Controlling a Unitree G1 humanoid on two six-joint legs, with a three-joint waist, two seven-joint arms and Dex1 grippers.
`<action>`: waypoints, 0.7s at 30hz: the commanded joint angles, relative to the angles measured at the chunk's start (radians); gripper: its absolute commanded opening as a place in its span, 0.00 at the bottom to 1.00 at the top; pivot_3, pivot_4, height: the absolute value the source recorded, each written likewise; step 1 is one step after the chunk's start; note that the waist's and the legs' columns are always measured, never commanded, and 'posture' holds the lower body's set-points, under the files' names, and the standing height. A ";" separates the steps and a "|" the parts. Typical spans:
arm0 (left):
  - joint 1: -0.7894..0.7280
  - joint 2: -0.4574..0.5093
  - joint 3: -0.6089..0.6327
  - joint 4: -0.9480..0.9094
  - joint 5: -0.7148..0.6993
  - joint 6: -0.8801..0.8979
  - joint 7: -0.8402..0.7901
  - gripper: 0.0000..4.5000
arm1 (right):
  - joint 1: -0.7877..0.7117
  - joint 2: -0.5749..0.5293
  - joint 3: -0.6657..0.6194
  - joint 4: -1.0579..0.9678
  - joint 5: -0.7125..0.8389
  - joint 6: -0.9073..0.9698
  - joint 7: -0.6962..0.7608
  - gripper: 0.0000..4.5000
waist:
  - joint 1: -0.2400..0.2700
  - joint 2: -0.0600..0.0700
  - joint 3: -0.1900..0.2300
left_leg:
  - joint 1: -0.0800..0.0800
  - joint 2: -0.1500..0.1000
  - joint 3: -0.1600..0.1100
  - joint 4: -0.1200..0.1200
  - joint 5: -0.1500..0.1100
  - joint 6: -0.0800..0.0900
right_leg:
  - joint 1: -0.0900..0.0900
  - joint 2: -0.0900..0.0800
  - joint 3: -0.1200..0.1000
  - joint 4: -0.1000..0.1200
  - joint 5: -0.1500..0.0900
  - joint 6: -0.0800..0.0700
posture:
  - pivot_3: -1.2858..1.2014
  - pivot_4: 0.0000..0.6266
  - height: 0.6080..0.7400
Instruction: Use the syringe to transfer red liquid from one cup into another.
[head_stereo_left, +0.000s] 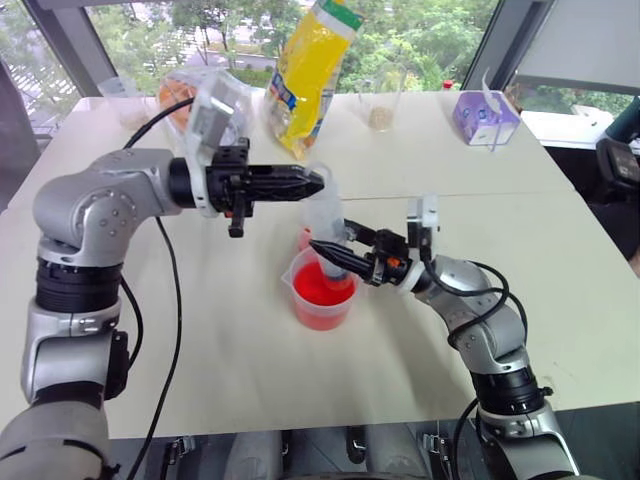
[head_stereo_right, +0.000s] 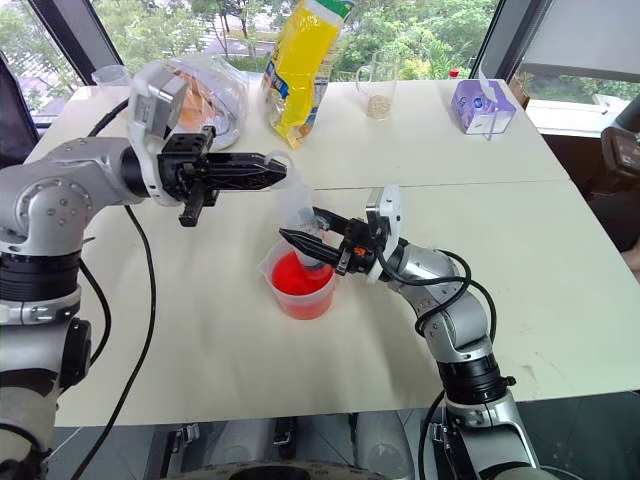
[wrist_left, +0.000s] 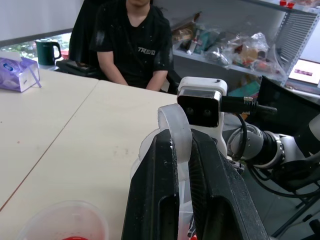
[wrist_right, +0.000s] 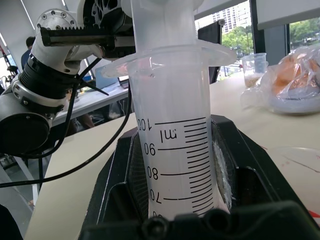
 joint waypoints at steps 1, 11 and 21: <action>-0.070 0.020 0.114 0.009 -0.007 -0.061 0.028 0.01 | 0.022 -0.017 0.077 -0.011 -0.011 0.027 0.047 0.30 | 0.000 0.000 0.000 | 0.000 0.000 0.000 0.000 0.000 0.000 | 0.000 0.000 0.000 0.000 0.000 0.000 | 0.52 0.24 1.00; -0.061 0.018 0.115 0.009 -0.009 -0.062 0.028 0.01 | -0.012 -0.008 0.058 -0.040 0.011 0.048 0.030 0.30 | 0.000 0.000 0.000 | 0.000 0.000 0.000 0.000 0.000 0.000 | 0.000 0.000 0.000 0.000 0.000 0.000 | 0.52 0.24 1.00; -0.011 0.028 0.110 -0.007 -0.014 -0.022 0.018 0.49 | -0.086 0.010 0.003 -0.090 0.068 0.087 -0.019 0.30 | -0.001 0.000 0.000 | 0.000 0.000 0.000 0.000 0.000 0.000 | 0.000 0.000 0.000 0.000 0.000 0.000 | 0.52 0.24 1.00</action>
